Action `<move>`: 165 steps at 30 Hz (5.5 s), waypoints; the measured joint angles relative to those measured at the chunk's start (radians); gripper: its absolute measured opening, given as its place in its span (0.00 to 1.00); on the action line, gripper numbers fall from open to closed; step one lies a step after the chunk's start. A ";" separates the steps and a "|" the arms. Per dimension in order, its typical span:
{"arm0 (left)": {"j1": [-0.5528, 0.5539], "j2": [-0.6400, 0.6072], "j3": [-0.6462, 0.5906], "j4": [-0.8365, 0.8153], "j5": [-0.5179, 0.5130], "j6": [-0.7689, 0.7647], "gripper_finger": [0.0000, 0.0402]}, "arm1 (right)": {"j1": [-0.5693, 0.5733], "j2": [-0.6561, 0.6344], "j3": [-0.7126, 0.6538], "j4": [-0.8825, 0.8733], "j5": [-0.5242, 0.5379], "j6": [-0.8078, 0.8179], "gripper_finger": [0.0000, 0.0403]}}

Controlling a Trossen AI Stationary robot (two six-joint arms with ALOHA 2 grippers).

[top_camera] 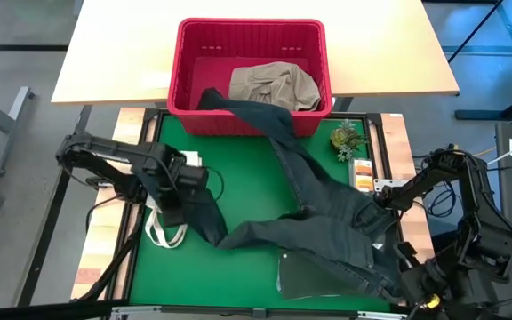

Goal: Fold Laundry from Bin
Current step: Remove the dark blue jean from the red bin

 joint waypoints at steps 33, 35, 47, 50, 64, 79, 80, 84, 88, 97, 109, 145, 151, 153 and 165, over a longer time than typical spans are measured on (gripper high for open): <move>-0.541 0.006 -0.019 0.181 -0.233 -0.950 0.33 | 0.000 0.042 0.002 0.039 -0.070 0.212 0.38; -0.549 0.006 -0.019 0.220 -0.258 -0.949 0.37 | 0.000 0.044 0.002 0.037 -0.071 0.211 0.41; -0.610 0.006 -0.019 0.445 -0.635 -0.673 0.35 | -0.048 0.044 0.002 0.025 0.179 -0.027 0.41; -0.601 0.006 -0.019 0.464 -0.770 -0.624 0.33 | -0.100 0.041 0.002 -0.011 0.218 -0.100 0.41; -0.464 0.110 -0.019 0.491 -0.914 -0.445 0.31 | -0.407 0.039 0.001 -0.125 0.263 -0.411 0.40; -0.090 0.126 -0.019 0.539 -0.940 0.060 0.31 | -0.706 -0.001 0.000 -0.129 0.210 -0.769 0.40; -0.058 0.126 -0.019 0.550 -0.948 0.102 0.31 | -0.725 -0.012 0.000 -0.129 0.212 -0.785 0.40; 0.071 0.126 -0.019 0.614 -0.993 0.322 0.31 | -0.798 -0.057 0.000 -0.124 0.211 -0.819 0.40; 0.199 0.126 -0.019 0.712 -1.002 0.537 0.31 | -0.860 -0.093 0.000 -0.123 0.210 -0.842 0.40; 0.413 0.126 -0.019 0.871 -0.956 0.912 0.31 | -0.953 -0.221 -0.211 0.117 0.188 -0.922 0.40; 0.569 0.184 -0.019 0.914 -0.886 1.117 0.31 | -1.012 -0.513 -0.722 0.513 0.167 -0.912 0.40; 0.573 0.209 0.000 1.152 -0.809 1.144 0.01 | -1.009 -0.557 -0.965 0.739 0.164 -0.855 0.40; 0.538 0.207 0.159 1.046 -0.817 1.139 0.00 | -1.009 -0.557 -0.965 0.746 0.322 -0.791 0.40; 0.520 0.205 0.222 0.990 -0.817 1.131 0.00 | -1.009 -0.557 -0.965 0.766 0.366 -0.781 0.40; 0.419 0.204 0.584 0.517 -0.816 0.897 0.00 | -1.009 -0.557 -0.965 1.136 0.396 -0.911 0.40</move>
